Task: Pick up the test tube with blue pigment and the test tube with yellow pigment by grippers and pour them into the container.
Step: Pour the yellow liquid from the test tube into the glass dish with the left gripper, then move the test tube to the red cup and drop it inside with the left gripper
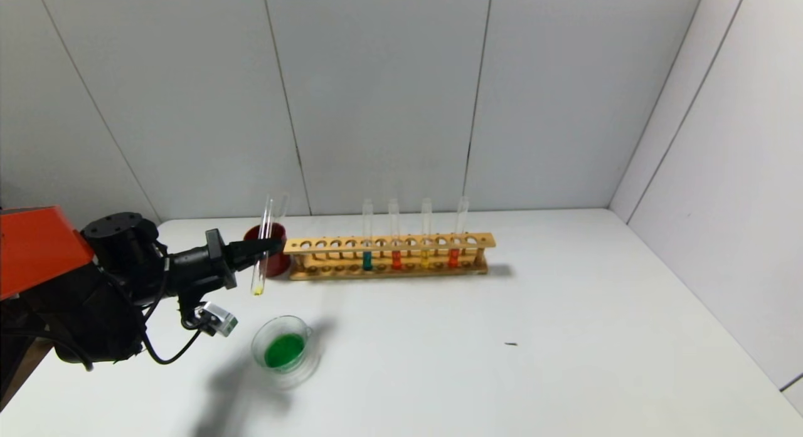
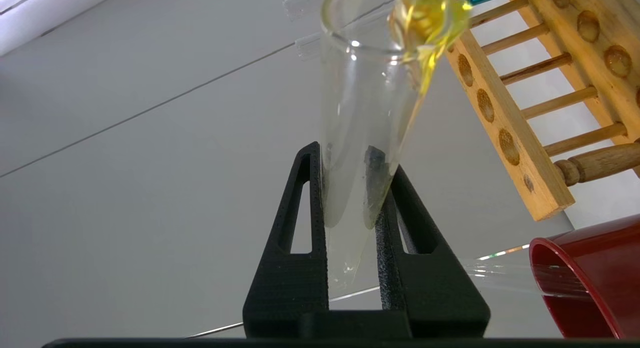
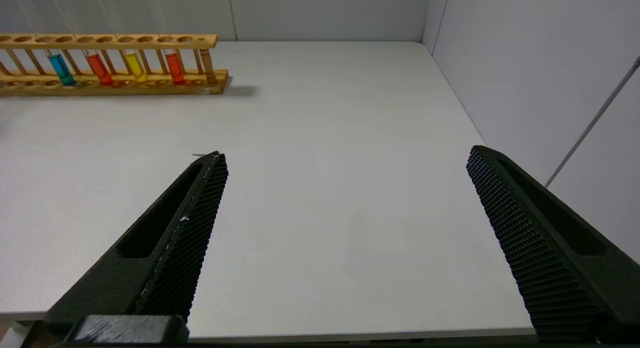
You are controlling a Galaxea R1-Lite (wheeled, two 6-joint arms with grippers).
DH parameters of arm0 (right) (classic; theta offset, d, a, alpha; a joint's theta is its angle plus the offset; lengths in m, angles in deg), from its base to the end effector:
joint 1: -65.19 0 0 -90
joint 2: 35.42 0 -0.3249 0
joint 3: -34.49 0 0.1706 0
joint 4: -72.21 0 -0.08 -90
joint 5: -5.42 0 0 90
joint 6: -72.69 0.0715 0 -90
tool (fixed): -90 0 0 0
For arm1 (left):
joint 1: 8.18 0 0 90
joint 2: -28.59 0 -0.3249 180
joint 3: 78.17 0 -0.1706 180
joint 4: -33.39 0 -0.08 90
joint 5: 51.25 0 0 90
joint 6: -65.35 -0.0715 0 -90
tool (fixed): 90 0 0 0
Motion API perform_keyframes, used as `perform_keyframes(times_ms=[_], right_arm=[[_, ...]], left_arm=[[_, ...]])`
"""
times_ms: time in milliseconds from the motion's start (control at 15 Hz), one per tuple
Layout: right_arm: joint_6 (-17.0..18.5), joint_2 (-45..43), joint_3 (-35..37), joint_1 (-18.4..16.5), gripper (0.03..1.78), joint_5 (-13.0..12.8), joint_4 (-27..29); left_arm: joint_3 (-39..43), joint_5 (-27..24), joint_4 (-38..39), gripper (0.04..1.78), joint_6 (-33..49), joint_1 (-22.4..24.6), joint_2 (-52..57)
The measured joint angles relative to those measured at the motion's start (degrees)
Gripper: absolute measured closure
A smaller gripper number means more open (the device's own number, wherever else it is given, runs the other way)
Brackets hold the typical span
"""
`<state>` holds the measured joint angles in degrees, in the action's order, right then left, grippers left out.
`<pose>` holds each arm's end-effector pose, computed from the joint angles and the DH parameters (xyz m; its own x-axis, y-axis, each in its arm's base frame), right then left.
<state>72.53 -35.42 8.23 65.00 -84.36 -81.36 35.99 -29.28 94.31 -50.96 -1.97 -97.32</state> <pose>-0.0204 0.0003 0.0750 1.0000 0.0005 -0.0030 -0.0005 1.0000 -0.0028 0.3873 -0.0246 0.1169 0.4722 -0.8815 0.0055 -0.4039 -0.2107 0.8902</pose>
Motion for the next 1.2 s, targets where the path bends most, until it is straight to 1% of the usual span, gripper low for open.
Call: perform_keyframes(times_ms=[267,400,467,600,733,933,1067,1133,1200], right_arm=[[0.0,0.0,0.0,0.0,0.06,0.02,0.0],[0.0,0.0,0.0,0.02,0.06,0.0,0.0],[0.0,0.0,0.0,0.02,0.06,0.0,0.0],[0.0,0.0,0.0,0.0,0.06,0.0,0.0],[0.0,0.0,0.0,0.0,0.06,0.02,0.0],[0.0,0.0,0.0,0.0,0.06,0.02,-0.02],[0.0,0.0,0.0,0.0,0.06,0.02,-0.02],[0.02,0.0,0.0,0.0,0.06,0.02,0.0],[0.0,0.0,0.0,0.0,0.06,0.02,0.0]], left_arm=[[0.3,0.69,-0.02,1.5,1.45,0.0,-0.01],[0.32,1.9,-0.02,1.5,6.33,0.0,0.33],[0.32,3.75,-0.02,1.5,9.5,0.0,0.79],[1.44,9.51,-0.02,1.5,17.58,-0.66,1.67],[2.32,16.02,-0.05,1.5,25.69,-2.54,2.91],[2.57,23.54,-0.05,1.5,36.13,-5.8,4.05],[2.32,31.59,-0.07,1.5,45.09,-8.52,5.1],[2.07,36.99,-0.05,1.5,49.8,-10.01,5.89],[1.41,43.8,-0.16,1.5,55.1,-11.8,6.86]])
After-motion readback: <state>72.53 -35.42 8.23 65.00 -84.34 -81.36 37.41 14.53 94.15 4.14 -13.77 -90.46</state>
